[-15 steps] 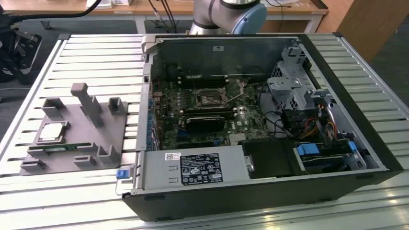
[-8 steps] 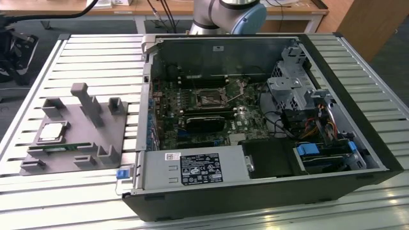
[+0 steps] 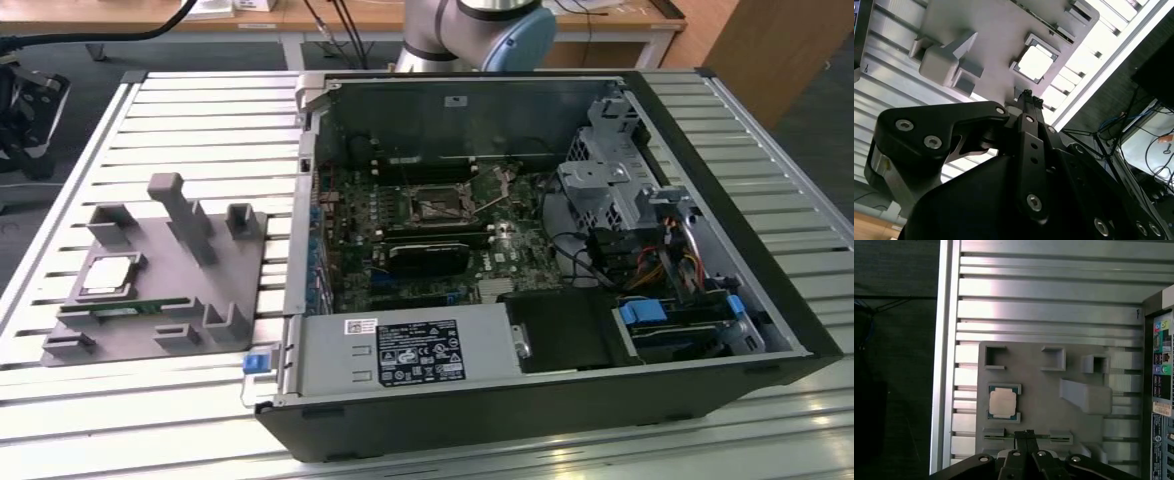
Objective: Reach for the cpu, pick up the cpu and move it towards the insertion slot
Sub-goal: 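Pick up the cpu and move it towards the insertion slot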
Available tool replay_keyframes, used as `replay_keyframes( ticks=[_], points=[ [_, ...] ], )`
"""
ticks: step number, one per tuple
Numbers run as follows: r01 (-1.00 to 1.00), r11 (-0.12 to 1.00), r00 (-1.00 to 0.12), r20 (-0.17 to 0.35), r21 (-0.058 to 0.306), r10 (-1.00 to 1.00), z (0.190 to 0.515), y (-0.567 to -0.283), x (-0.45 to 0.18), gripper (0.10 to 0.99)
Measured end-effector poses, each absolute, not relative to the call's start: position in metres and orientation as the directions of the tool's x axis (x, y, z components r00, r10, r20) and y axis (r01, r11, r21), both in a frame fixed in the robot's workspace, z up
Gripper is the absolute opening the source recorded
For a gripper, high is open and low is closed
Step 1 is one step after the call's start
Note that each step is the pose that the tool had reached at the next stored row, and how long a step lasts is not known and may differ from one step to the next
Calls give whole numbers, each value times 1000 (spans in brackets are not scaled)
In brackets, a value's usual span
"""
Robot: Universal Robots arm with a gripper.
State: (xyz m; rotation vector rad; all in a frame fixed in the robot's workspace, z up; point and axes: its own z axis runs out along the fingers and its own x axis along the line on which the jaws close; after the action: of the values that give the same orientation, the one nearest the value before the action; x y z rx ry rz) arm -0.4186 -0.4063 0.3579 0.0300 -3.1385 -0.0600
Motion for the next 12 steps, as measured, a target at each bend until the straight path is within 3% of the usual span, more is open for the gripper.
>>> replay_keyframes(
  ticks=[12],
  points=[
    [-19,999,-1000,4,38,-19,352,-406,-438,106]
  ],
)
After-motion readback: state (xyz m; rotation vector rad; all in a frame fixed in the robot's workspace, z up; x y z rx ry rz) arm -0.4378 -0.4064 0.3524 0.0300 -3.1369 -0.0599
